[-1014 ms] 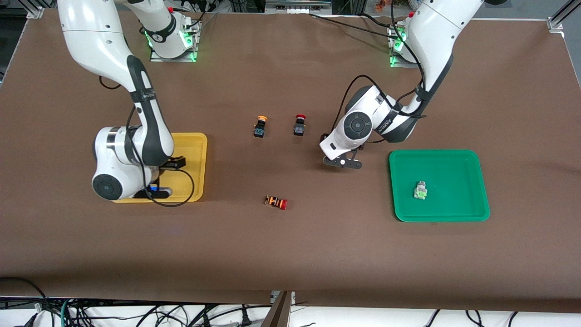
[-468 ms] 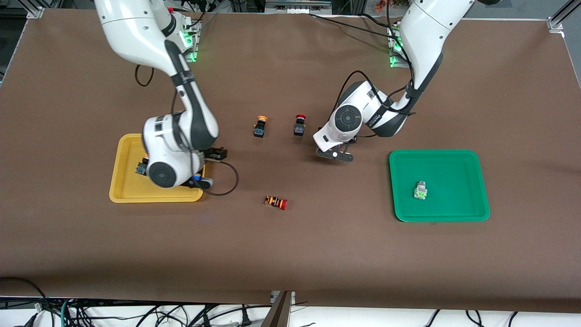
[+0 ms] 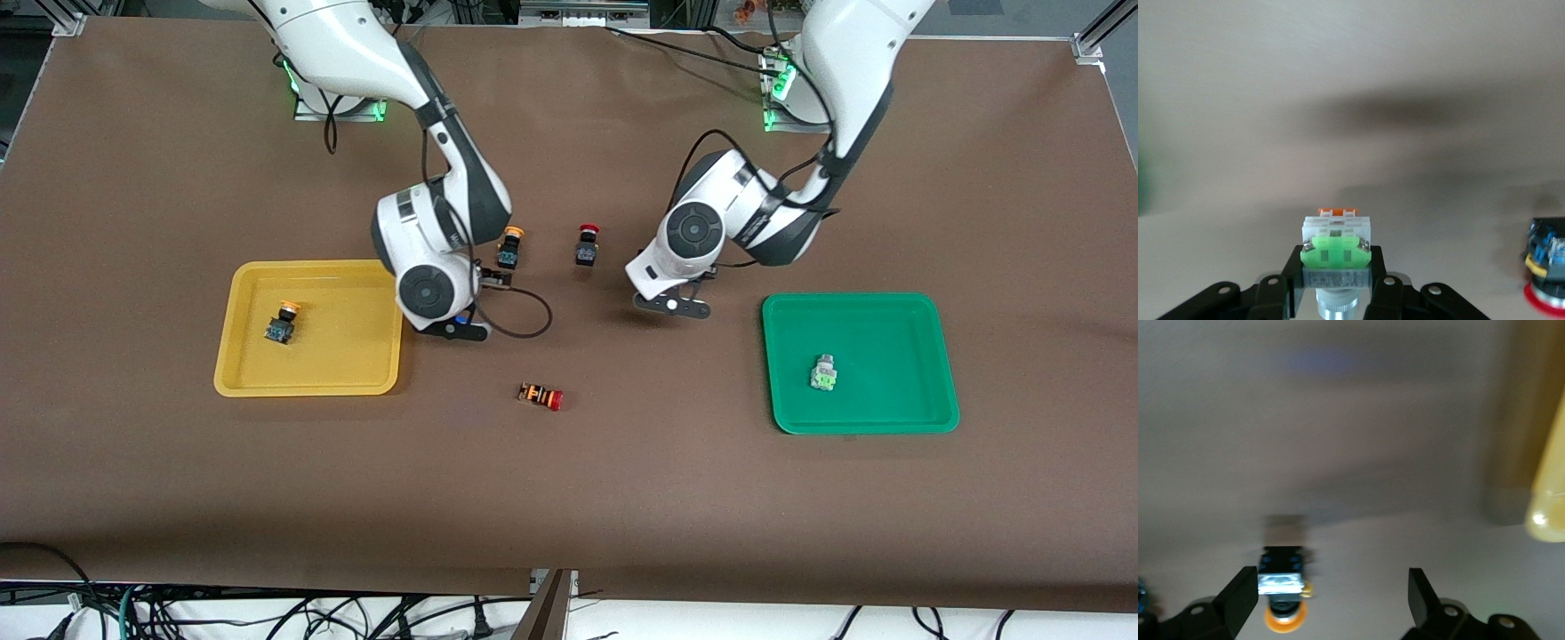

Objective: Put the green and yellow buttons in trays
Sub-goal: 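Lower the second buttons into the yellow and green trays with both grippers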

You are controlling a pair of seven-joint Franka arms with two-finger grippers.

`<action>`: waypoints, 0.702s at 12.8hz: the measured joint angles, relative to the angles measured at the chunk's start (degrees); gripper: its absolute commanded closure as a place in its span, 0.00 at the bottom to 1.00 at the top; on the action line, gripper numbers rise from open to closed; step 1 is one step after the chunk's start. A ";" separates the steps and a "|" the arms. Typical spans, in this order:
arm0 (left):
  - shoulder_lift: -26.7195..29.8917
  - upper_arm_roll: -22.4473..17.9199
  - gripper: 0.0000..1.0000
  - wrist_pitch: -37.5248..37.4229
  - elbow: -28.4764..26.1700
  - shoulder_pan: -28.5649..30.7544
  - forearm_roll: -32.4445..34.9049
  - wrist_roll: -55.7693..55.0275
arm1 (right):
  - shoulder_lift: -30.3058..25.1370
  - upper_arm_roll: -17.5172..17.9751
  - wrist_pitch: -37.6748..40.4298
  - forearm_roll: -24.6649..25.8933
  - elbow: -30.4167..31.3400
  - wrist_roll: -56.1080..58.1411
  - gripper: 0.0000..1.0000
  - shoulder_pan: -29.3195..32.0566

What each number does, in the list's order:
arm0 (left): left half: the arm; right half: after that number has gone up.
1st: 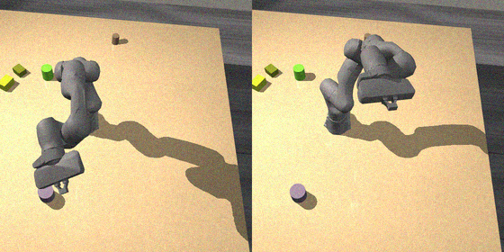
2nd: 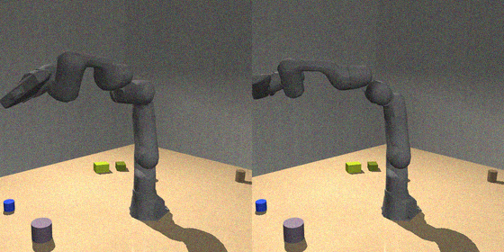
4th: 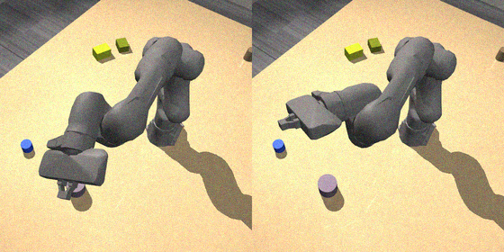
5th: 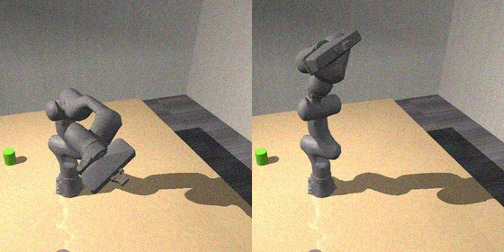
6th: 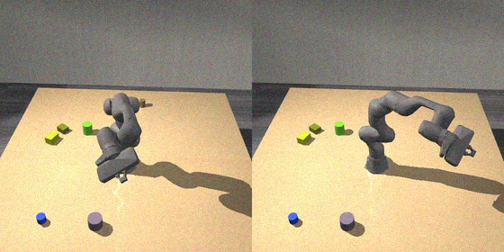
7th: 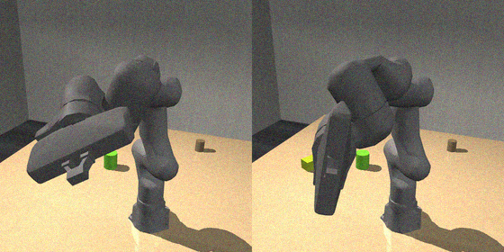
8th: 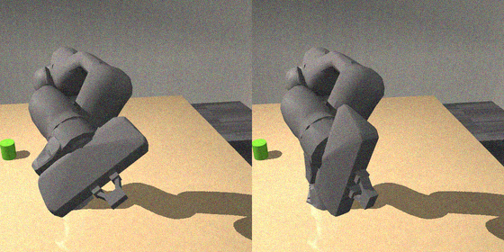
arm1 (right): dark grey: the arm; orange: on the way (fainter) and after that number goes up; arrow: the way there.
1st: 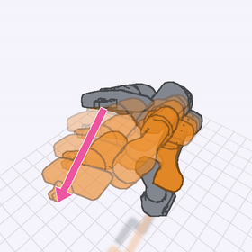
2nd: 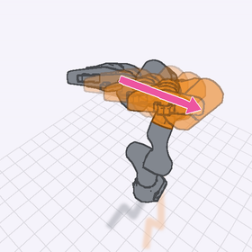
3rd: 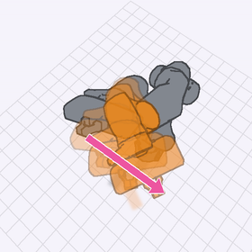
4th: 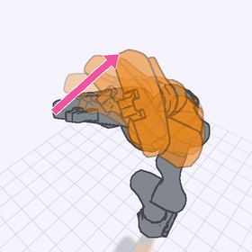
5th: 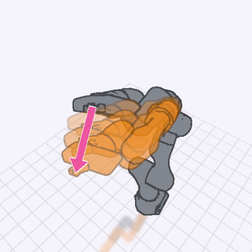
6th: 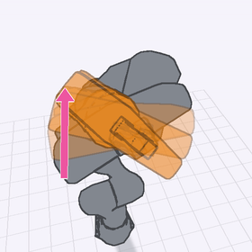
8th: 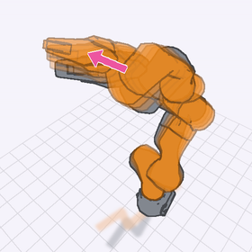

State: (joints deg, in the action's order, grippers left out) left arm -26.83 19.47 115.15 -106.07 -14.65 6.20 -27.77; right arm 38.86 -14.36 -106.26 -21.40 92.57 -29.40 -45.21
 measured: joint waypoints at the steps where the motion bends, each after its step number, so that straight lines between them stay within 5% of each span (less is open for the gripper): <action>1: 2.42 -0.09 1.00 -5.32 2.23 1.64 0.76 1.26 | -0.02 0.98 -1.27 -0.01 0.54 -0.82 0.01 -0.25; 4: 6.22 -0.68 1.00 -17.50 9.58 9.40 1.82 13.30 | -0.16 2.94 -4.55 -0.03 2.53 -1.74 0.01 -0.26; 8: 4.64 -1.27 1.00 -16.52 11.32 24.94 4.40 34.43 | -0.33 4.95 -8.26 -0.05 5.40 -1.81 0.01 -0.27; 9: 3.49 -1.32 1.00 -14.61 11.33 27.60 5.32 37.82 | -0.57 5.61 -9.40 -0.06 6.29 -2.02 0.12 -0.27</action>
State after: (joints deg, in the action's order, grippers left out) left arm -23.34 18.16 100.54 -94.75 12.94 11.51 10.05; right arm 38.28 -8.75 -115.66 -21.46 98.85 -31.42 -45.48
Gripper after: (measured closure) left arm 0.590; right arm 0.004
